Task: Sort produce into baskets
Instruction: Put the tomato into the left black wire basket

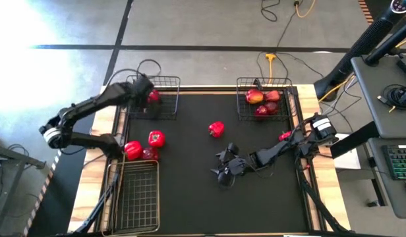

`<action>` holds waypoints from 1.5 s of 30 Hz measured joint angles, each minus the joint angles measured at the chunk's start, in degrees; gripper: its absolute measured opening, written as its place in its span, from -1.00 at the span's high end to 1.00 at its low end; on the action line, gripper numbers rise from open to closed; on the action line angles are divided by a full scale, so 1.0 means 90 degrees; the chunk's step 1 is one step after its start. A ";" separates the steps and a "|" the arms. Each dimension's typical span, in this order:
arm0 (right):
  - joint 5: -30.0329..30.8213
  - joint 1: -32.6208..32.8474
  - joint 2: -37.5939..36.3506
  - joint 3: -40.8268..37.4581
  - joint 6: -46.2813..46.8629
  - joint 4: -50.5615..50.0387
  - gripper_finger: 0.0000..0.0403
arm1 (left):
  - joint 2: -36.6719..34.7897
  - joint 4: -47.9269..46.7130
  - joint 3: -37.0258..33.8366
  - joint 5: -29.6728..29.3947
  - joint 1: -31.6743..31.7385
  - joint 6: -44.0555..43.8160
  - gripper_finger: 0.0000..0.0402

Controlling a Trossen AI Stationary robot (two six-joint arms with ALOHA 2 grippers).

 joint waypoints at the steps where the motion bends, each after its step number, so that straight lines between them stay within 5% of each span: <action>1: 0.0007 0.0000 0.0000 0.0012 -0.0026 0.0006 -0.81 | 0.0074 -0.0025 -0.0017 0.0229 0.0246 0.0218 -0.35; 6: 0.0009 0.0000 0.0000 0.0079 -0.0214 0.0217 -0.81 | 0.0485 -0.0092 -0.0133 0.0224 0.0893 0.0677 -0.34; 19: 0.0009 0.0000 0.0000 0.0128 -0.0615 0.0315 -0.81 | 0.1414 -0.0116 -0.0104 0.0015 0.0929 0.1012 -0.42; 32: -0.0062 -0.0015 0.0000 0.0128 -0.0908 0.0309 -0.81 | 0.1449 -0.0113 0.0002 -0.0345 0.0934 0.1021 -0.55; 45: -0.0115 -0.0073 -0.0015 0.0181 -0.1143 0.0212 -0.81 | 0.1432 -0.0821 0.1041 -0.0275 0.0928 0.0570 -0.57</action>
